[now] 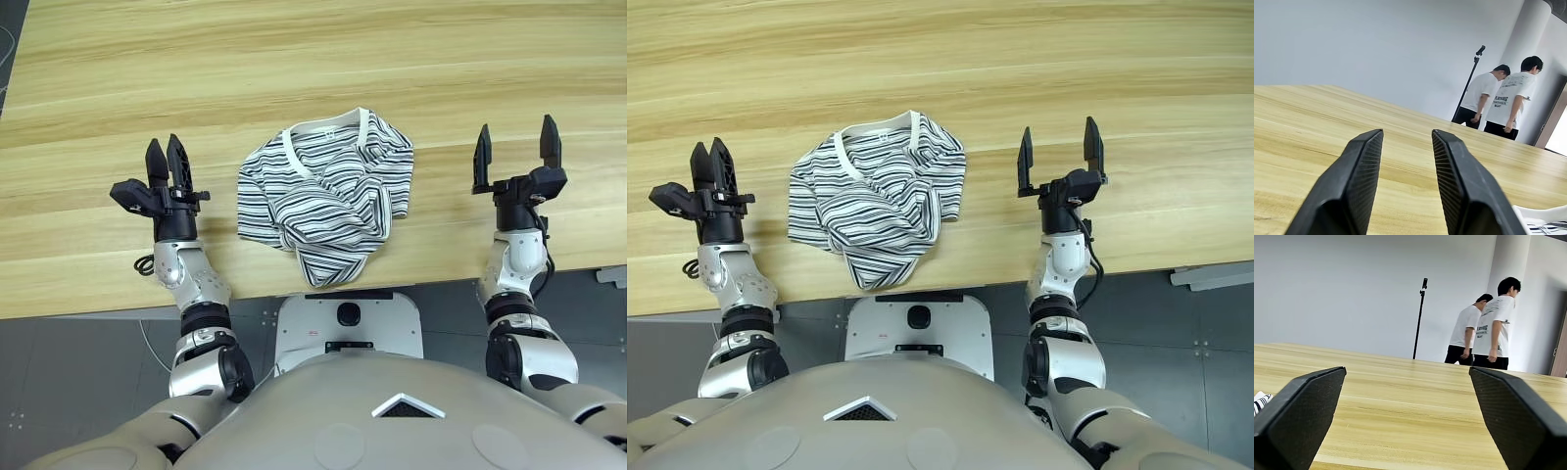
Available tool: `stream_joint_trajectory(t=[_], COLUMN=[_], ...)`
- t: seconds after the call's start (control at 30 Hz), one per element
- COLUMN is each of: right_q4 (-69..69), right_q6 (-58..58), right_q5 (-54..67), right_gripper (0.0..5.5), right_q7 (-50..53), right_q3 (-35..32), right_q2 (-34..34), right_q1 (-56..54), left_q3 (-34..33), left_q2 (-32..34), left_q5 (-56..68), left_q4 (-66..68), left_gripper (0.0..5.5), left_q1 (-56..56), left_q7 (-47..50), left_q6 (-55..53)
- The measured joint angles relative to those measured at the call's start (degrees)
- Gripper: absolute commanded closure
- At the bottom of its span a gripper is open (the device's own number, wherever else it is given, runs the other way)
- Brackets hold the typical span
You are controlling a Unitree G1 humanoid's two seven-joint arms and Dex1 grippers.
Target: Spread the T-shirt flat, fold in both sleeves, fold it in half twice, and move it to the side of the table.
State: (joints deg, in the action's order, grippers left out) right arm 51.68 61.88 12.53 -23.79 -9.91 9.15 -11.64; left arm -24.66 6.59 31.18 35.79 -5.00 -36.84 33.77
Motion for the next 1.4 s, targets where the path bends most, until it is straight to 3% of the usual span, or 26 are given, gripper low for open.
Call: stream_joint_trajectory(t=[1.4], right_q4=[0.0], right_q6=[0.0], right_q5=[0.0], right_gripper=[0.85], right_q7=[0.0], right_q3=[0.0], right_q2=[0.0], right_q1=[0.0], left_q3=[-0.1], left_q2=[0.0], left_q5=[0.0], left_q4=[0.0], left_gripper=[3.65], left_q1=[-0.1], left_q7=[0.0], left_q6=[0.0])
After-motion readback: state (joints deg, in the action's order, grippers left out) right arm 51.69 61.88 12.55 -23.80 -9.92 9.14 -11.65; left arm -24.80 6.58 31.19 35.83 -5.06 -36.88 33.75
